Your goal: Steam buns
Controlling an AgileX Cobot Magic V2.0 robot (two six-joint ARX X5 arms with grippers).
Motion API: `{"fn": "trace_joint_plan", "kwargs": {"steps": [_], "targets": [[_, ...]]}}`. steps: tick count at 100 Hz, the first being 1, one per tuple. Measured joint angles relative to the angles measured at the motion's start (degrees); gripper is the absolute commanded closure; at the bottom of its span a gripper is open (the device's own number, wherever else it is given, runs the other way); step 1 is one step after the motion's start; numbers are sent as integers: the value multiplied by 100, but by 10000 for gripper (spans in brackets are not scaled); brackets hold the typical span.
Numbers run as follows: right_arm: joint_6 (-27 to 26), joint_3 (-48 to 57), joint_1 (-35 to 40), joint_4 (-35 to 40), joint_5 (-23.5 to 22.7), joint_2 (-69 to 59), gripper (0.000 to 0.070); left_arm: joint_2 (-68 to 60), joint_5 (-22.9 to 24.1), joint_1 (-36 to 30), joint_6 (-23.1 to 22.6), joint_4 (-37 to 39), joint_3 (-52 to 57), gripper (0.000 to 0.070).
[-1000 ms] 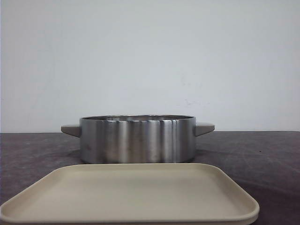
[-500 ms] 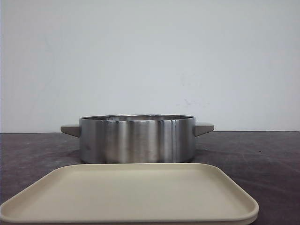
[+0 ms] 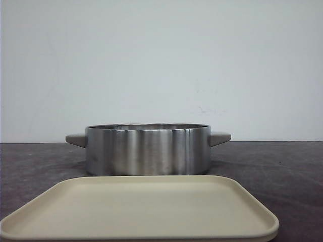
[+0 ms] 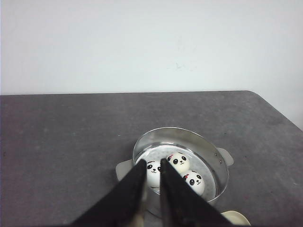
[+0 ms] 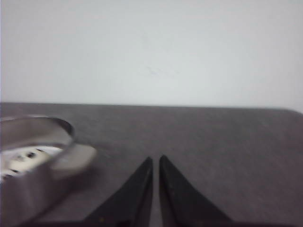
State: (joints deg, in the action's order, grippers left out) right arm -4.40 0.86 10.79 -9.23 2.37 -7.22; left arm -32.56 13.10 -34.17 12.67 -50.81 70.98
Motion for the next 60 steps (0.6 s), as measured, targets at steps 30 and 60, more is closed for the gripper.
{"fn": "trace_joint_plan", "kwargs": {"steps": [30,60], "targets": [[-35,-4,-415,1366,-83,649,684,0,2,0,-2,0,0,700],[-35,-2,-372,1902,-63,708,684,0,2,0,0,2,0,700]]}}
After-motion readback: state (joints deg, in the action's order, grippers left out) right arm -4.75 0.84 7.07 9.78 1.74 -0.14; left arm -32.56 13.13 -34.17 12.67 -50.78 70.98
